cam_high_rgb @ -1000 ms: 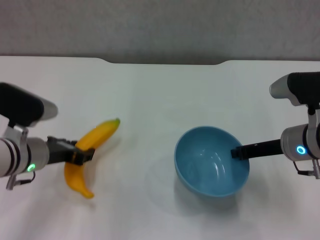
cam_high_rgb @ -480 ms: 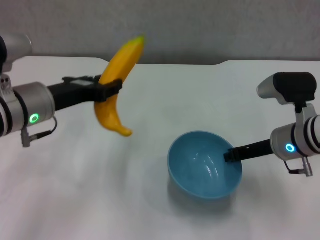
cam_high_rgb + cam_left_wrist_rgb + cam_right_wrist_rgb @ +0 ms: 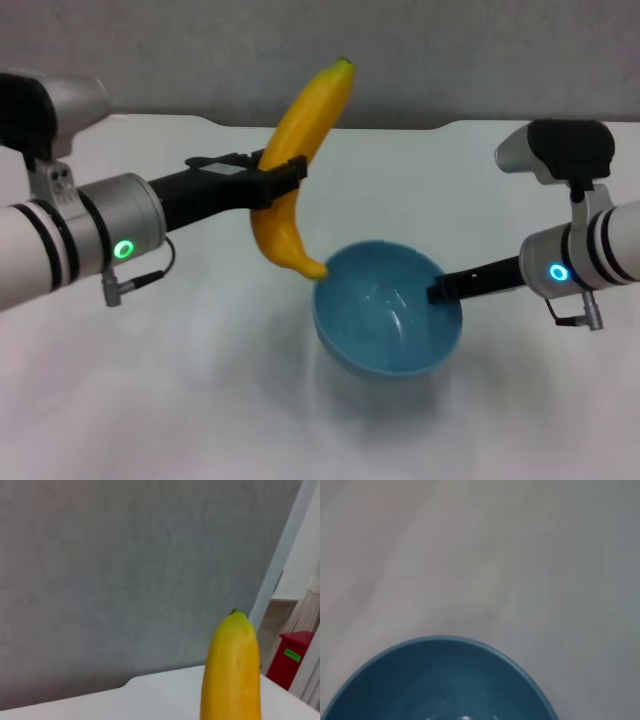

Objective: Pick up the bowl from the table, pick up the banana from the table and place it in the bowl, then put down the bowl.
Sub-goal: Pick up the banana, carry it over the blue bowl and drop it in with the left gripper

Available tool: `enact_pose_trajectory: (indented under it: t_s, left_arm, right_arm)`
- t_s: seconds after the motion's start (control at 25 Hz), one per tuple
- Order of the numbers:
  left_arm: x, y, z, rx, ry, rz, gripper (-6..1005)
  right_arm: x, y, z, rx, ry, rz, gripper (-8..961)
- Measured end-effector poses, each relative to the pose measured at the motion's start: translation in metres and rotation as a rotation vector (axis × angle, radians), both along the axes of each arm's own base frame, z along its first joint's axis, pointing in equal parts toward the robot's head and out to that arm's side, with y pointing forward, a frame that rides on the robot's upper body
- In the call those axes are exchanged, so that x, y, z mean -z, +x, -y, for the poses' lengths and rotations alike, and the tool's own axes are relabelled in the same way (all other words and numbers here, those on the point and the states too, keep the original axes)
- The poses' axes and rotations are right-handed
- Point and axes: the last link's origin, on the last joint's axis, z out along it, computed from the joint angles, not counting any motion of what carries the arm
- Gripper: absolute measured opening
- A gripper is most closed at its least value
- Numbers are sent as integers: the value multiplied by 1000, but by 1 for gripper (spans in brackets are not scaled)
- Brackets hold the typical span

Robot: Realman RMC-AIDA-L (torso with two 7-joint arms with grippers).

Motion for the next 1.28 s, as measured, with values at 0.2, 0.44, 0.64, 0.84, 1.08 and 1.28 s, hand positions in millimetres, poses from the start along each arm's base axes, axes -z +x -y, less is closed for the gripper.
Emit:
enact_pose_trajectory:
  t_s: [0.2,0.44,0.64,0.84,1.08,1.28]
  left_arm:
    - [8,4,1,18,3,21,560]
    - [26,7,5,17,-24,37,573]
    - [38,9,8,23,-19,28,584]
    - [47,5,12,27,-27,34,595]
    - [54,3,14,29,-29,49,609]
    - [59,3,15,28,-42,66,620]
  right_arm:
    - [0,-12,-7,-22,5,-12,35]
    - [1,-20,-10,-38,5,-16,35]
    - [-1,-24,-13,-45,10,-19,36]
    - [-3,-34,-19,-68,19,-24,36]
    - [-3,-37,-21,-73,20,-26,36]
    - [-4,-38,-21,-73,22,-28,35]
